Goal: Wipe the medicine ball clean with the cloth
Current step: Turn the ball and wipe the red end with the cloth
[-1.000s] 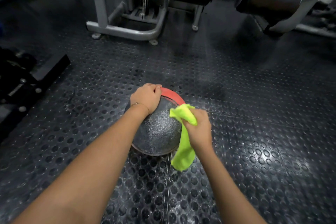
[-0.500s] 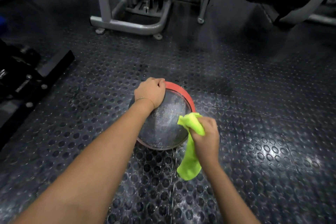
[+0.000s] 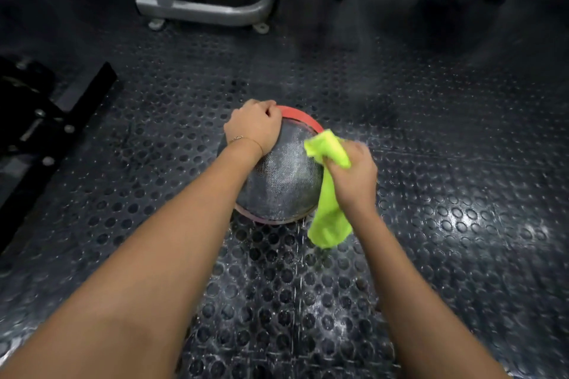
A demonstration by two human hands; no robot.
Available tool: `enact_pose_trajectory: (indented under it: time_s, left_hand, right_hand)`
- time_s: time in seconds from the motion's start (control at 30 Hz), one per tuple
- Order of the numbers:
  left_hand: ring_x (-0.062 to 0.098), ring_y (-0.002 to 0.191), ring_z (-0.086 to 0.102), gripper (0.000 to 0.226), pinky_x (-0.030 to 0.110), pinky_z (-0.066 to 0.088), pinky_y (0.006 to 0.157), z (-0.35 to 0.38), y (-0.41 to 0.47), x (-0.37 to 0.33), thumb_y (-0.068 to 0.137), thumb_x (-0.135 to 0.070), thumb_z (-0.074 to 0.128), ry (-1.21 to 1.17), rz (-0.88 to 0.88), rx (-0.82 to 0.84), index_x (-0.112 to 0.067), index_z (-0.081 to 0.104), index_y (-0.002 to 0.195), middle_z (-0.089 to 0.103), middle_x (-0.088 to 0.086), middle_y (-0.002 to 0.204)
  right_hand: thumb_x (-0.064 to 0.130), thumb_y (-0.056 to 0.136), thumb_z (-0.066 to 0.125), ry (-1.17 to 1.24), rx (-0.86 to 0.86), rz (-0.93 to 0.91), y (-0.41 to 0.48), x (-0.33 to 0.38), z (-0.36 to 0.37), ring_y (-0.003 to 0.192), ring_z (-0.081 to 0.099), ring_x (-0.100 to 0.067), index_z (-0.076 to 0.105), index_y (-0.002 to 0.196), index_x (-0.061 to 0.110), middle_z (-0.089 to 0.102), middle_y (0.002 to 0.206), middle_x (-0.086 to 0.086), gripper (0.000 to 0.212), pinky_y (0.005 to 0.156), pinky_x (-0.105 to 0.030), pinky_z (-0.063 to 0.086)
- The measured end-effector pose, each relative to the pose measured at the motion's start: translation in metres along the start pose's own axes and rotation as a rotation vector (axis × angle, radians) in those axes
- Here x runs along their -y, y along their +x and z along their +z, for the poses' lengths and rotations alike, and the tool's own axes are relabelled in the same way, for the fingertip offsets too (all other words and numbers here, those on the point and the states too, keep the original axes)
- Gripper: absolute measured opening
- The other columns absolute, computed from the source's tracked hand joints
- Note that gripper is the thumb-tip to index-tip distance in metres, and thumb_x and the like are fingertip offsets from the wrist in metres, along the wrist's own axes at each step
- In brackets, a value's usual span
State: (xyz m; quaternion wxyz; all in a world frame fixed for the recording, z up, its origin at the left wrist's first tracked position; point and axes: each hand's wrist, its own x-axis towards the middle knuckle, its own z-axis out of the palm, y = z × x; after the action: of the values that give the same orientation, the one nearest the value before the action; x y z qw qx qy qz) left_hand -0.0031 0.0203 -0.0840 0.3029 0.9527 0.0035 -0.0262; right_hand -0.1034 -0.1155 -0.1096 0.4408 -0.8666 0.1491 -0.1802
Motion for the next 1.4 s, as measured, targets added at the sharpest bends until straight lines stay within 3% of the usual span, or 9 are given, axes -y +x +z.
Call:
enact_pose_trajectory:
  time_s: [0.07,0.3,0.47,0.6,0.83,1.07,1.17,1.23,1.4]
  left_hand:
    - [0.033,0.123,0.047,0.04,0.04,0.039,0.103,0.001,-0.001,-0.001,0.094,-0.034,0.033,0.0,-0.021,-0.006,-0.033,0.058,0.126,0.051,0.004,0.137]
    - [0.034,0.122,0.049,0.039,0.042,0.04,0.103,-0.001,0.0,-0.001,0.094,-0.031,0.033,-0.033,-0.062,-0.022,-0.033,0.059,0.124,0.053,0.008,0.134]
    - [0.033,0.124,0.043,0.04,0.045,0.035,0.103,0.002,-0.01,-0.002,0.096,-0.033,0.032,0.009,-0.029,-0.014,-0.034,0.054,0.129,0.048,0.003,0.137]
    - [0.031,0.123,0.045,0.04,0.044,0.038,0.102,0.0,-0.011,0.0,0.094,-0.031,0.034,-0.031,-0.022,-0.013,-0.033,0.057,0.127,0.05,0.003,0.135]
    - [0.029,0.123,0.042,0.039,0.045,0.036,0.104,0.001,-0.018,-0.002,0.094,-0.035,0.034,0.021,0.047,0.006,-0.036,0.055,0.128,0.05,-0.004,0.134]
    - [0.026,0.122,0.043,0.04,0.041,0.036,0.1,0.003,-0.017,-0.007,0.094,-0.032,0.034,0.025,0.071,0.014,-0.036,0.056,0.126,0.05,-0.004,0.133]
    - [0.028,0.123,0.041,0.04,0.04,0.032,0.1,0.0,-0.016,-0.005,0.095,-0.036,0.033,0.11,0.104,0.028,-0.037,0.053,0.129,0.049,-0.004,0.133]
    - [0.029,0.121,0.043,0.043,0.039,0.03,0.102,-0.003,-0.012,0.001,0.094,-0.043,0.031,0.219,0.184,0.008,-0.035,0.053,0.13,0.051,0.0,0.13]
    - [0.019,0.137,0.035,0.046,0.041,0.022,0.116,0.006,-0.008,0.014,0.095,-0.038,0.028,0.029,0.356,0.102,-0.03,0.047,0.136,0.043,-0.003,0.145]
  right_hand:
    - [0.014,0.077,0.062,-0.033,0.024,-0.011,0.02,0.004,0.0,0.076,0.047,-0.013,0.061,0.068,0.025,0.053,0.077,-0.001,0.015,0.064,-0.025,0.033]
    - [0.011,0.074,0.06,-0.09,0.042,-0.14,-0.031,0.004,-0.003,0.096,0.054,-0.022,0.069,0.1,0.018,0.058,0.104,-0.001,0.029,0.081,-0.031,0.041]
    - [0.018,0.076,0.06,-0.243,0.126,-0.129,0.038,0.02,0.002,0.074,0.05,-0.022,0.055,0.058,0.028,0.053,0.079,-0.002,0.021,0.063,-0.028,0.031]
    - [0.009,0.077,0.06,-0.203,0.162,-0.18,-0.005,0.017,-0.008,0.098,0.051,-0.025,0.069,0.101,0.019,0.059,0.108,-0.005,0.027,0.079,-0.026,0.034]
    - [0.008,0.079,0.059,-0.269,0.211,-0.201,0.03,0.029,-0.006,0.102,0.054,-0.029,0.069,0.105,0.021,0.061,0.112,-0.002,0.03,0.085,-0.032,0.04]
    - [0.009,0.078,0.064,-0.215,0.178,-0.178,-0.014,0.02,-0.018,0.099,0.05,-0.02,0.068,0.101,0.016,0.059,0.107,-0.001,0.024,0.077,-0.024,0.034]
    - [0.016,0.078,0.062,-0.203,0.193,-0.048,0.018,0.024,-0.015,0.082,0.051,-0.019,0.063,0.072,0.023,0.056,0.09,-0.005,0.008,0.064,-0.029,0.035]
    - [0.019,0.079,0.059,-0.228,0.167,-0.005,0.033,0.022,-0.011,0.071,0.05,-0.024,0.048,0.058,0.022,0.055,0.079,-0.008,0.023,0.053,-0.031,0.03]
    - [0.021,0.081,0.058,-0.257,0.238,-0.014,0.043,0.021,-0.015,0.077,0.056,-0.028,0.058,0.068,0.022,0.06,0.084,-0.008,0.012,0.063,-0.033,0.04]
